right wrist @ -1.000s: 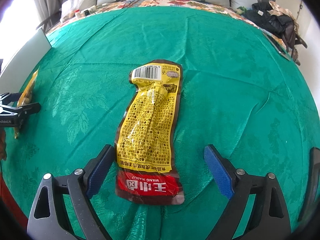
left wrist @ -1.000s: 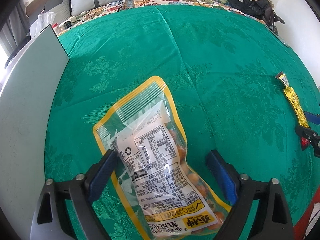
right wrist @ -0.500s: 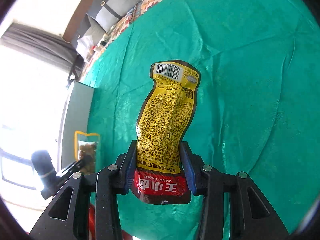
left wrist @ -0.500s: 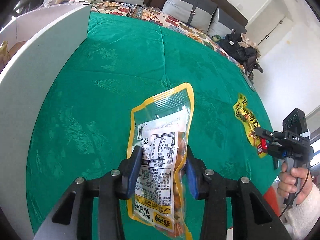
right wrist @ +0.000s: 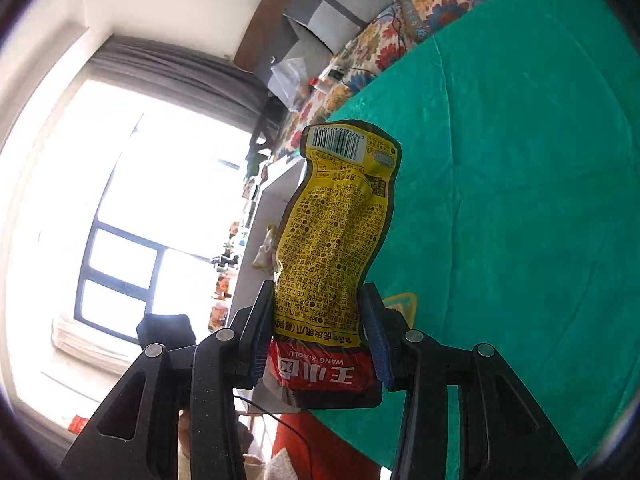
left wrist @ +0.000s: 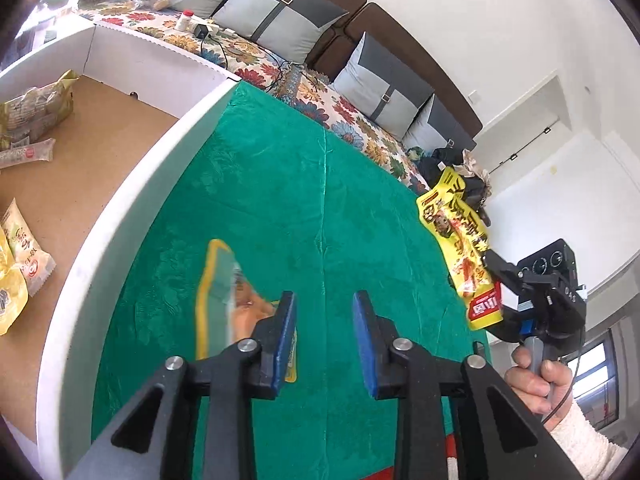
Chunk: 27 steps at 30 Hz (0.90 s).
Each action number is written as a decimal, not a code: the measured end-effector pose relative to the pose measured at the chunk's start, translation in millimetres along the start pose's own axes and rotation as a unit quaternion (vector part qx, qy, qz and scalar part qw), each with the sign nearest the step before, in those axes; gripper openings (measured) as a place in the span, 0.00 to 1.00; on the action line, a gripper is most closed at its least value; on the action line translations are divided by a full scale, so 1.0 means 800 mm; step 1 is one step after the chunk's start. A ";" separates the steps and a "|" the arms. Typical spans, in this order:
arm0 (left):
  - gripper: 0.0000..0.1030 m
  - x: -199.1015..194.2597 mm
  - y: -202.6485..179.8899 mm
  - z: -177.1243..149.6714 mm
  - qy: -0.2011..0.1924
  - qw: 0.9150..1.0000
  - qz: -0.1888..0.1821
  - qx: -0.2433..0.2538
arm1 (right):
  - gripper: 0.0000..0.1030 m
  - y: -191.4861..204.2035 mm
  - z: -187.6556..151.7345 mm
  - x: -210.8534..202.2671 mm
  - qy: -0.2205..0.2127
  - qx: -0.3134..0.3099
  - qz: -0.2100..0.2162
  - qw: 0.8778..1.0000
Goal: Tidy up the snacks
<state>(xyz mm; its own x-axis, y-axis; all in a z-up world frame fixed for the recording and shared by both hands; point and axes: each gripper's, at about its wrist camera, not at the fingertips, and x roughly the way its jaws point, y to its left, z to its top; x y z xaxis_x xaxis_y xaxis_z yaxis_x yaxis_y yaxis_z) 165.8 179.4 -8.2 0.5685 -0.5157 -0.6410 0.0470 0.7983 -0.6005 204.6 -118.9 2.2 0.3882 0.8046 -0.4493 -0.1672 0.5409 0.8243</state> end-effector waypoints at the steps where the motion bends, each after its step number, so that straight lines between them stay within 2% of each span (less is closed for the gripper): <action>1: 0.74 0.011 -0.002 -0.004 0.010 1.000 0.016 0.001 | 0.43 0.005 -0.001 0.000 -0.001 -0.003 0.007 1.000; 2: 0.85 0.023 -0.004 -0.009 0.014 0.999 0.032 0.007 | 0.43 0.007 -0.002 0.000 -0.002 -0.006 0.010 1.000; 3: 0.85 0.036 -0.007 -0.014 0.014 0.999 0.048 0.021 | 0.43 0.008 -0.004 -0.004 -0.004 -0.009 0.009 1.000; 5: 0.85 0.069 -0.014 -0.019 0.043 0.994 0.084 0.061 | 0.43 0.006 -0.008 -0.008 -0.005 -0.014 0.002 1.000; 7: 0.85 0.105 -0.022 -0.024 0.099 0.979 0.119 0.129 | 0.43 -0.001 -0.014 -0.021 -0.001 -0.021 -0.016 1.000; 9: 0.85 0.128 -0.034 -0.030 0.159 0.955 0.141 0.208 | 0.43 -0.008 -0.022 -0.036 0.005 -0.032 -0.037 0.999; 11: 0.85 0.142 -0.045 -0.040 0.216 0.921 0.160 0.282 | 0.43 -0.018 -0.032 -0.050 0.010 -0.041 -0.055 0.998; 12: 0.87 0.145 -0.050 -0.049 0.237 0.902 0.170 0.319 | 0.44 -0.023 -0.037 -0.056 0.013 -0.042 -0.061 0.997; 13: 0.87 0.149 -0.050 -0.056 0.249 0.886 0.181 0.346 | 0.44 -0.031 -0.041 -0.060 0.014 -0.040 -0.065 0.997; 14: 0.87 0.155 -0.046 -0.058 0.256 0.876 0.194 0.360 | 0.44 -0.038 -0.042 -0.063 0.015 -0.036 -0.067 0.997; 15: 0.87 0.163 -0.037 -0.057 0.265 0.870 0.210 0.360 | 0.44 -0.045 -0.046 -0.067 0.015 -0.030 -0.068 0.997; 16: 0.88 0.169 -0.026 -0.055 0.265 0.868 0.234 0.350 | 0.44 -0.053 -0.050 -0.070 0.013 -0.023 -0.067 0.997; 17: 0.95 0.173 -0.018 -0.049 0.256 0.869 0.252 0.340 | 0.44 -0.059 -0.051 -0.072 0.011 -0.016 -0.066 0.998; 18: 0.94 0.175 -0.009 -0.042 0.252 0.879 0.253 0.316 | 0.44 -0.064 -0.053 -0.073 0.008 -0.009 -0.065 0.998; 20: 0.94 0.176 0.006 -0.033 0.267 0.906 0.224 0.238 | 0.44 -0.070 -0.055 -0.075 0.003 0.004 -0.061 0.998; 21: 0.94 0.177 0.010 -0.033 0.279 0.916 0.206 0.204 | 0.44 -0.070 -0.056 -0.077 0.001 0.007 -0.058 0.998; 22: 0.95 0.178 0.010 -0.036 0.294 0.919 0.187 0.182 | 0.44 -0.069 -0.057 -0.080 0.000 0.007 -0.056 0.998; 24: 0.95 0.177 0.001 -0.039 0.311 0.920 0.158 0.180 | 0.44 -0.064 -0.059 -0.086 -0.003 -0.003 -0.055 0.998; 27: 0.95 0.162 -0.012 -0.029 0.293 0.919 0.166 0.206 | 0.44 -0.059 -0.055 -0.090 -0.009 -0.013 -0.055 0.998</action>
<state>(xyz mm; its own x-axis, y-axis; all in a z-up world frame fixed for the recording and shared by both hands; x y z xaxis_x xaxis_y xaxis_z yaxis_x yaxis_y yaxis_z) 220.3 97.9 -96.8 0.0729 -0.2058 -0.9759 0.3258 0.9297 -0.1718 144.3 -191.9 -19.6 0.4218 0.7350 -0.5309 -0.1455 0.6328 0.7605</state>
